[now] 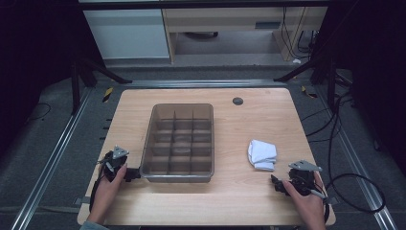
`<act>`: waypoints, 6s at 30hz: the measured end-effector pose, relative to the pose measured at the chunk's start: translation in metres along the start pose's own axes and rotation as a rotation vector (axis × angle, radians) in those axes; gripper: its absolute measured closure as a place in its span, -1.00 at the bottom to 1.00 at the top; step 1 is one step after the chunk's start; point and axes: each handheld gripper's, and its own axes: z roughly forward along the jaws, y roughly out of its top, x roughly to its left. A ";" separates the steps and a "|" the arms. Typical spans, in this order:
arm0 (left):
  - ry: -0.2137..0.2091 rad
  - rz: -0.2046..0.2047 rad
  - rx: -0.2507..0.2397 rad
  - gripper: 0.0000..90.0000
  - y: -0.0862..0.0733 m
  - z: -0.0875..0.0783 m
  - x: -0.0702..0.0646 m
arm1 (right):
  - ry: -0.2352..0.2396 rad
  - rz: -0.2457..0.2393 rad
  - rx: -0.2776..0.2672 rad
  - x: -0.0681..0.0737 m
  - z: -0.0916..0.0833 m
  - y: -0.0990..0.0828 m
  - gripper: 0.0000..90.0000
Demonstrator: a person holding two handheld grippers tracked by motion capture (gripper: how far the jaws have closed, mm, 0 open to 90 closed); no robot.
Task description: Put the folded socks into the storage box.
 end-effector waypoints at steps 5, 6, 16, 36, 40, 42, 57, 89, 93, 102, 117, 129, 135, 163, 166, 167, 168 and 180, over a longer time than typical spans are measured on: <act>-0.001 0.003 0.002 -1.00 0.000 0.000 0.000 | 0.017 -0.006 -0.007 0.002 -0.001 0.000 -0.80; -0.002 0.003 0.002 -1.00 0.000 0.000 0.000 | 0.023 -0.013 -0.009 0.002 -0.002 0.000 -0.73; -0.010 0.005 0.000 -1.00 -0.002 -0.002 -0.001 | 0.080 -0.238 0.092 0.009 -0.013 0.042 -0.52; -0.004 0.001 0.002 -1.00 -0.003 -0.003 -0.003 | 0.169 -0.558 0.264 0.016 -0.004 0.119 -0.64; -0.003 0.001 0.002 -1.00 -0.003 -0.003 -0.003 | 0.203 -0.600 0.281 0.020 0.000 0.120 -0.66; -0.003 0.001 0.002 -1.00 -0.003 -0.003 -0.002 | 0.215 -0.635 0.294 0.022 0.004 0.120 -0.62; -0.006 0.003 0.002 -1.00 -0.003 -0.003 -0.003 | 0.310 -0.783 0.396 0.037 0.041 0.120 -0.38; -0.006 0.003 0.001 -1.00 -0.003 -0.003 -0.003 | 0.302 -0.761 0.476 0.039 0.049 0.134 0.56; -0.006 0.003 0.001 -1.00 -0.003 -0.003 -0.003 | 0.312 -0.767 0.473 0.040 0.042 0.140 0.56; -0.006 0.003 0.001 -1.00 -0.003 -0.003 -0.003 | 0.331 -0.776 0.445 0.053 0.022 0.160 0.56; -0.004 0.002 -0.003 -1.00 -0.003 -0.003 -0.003 | 0.334 -0.812 0.432 0.085 0.001 0.194 0.56; -0.004 0.001 -0.002 -1.00 -0.003 -0.003 -0.003 | 0.329 -0.866 0.424 0.119 -0.015 0.226 0.55; -0.005 0.003 -0.001 -1.00 -0.003 -0.003 -0.003 | 0.366 -0.880 0.423 0.131 -0.020 0.236 0.55; -0.005 0.004 0.001 -1.00 -0.003 -0.003 -0.003 | 0.461 -0.932 0.452 0.189 -0.016 0.256 0.55; -0.005 0.004 0.001 -1.00 -0.003 -0.003 -0.003 | 0.474 -0.949 0.458 0.197 -0.013 0.255 0.55; -0.005 0.004 0.001 -1.00 -0.003 -0.003 -0.003 | 0.477 -0.948 0.462 0.199 -0.012 0.254 0.55; -0.005 0.004 0.001 -1.00 -0.003 -0.003 -0.003 | 0.478 -0.949 0.465 0.201 -0.011 0.254 0.55; -0.005 0.005 0.001 -1.00 -0.003 -0.003 -0.003 | 0.526 -0.979 0.487 0.225 0.002 0.242 0.54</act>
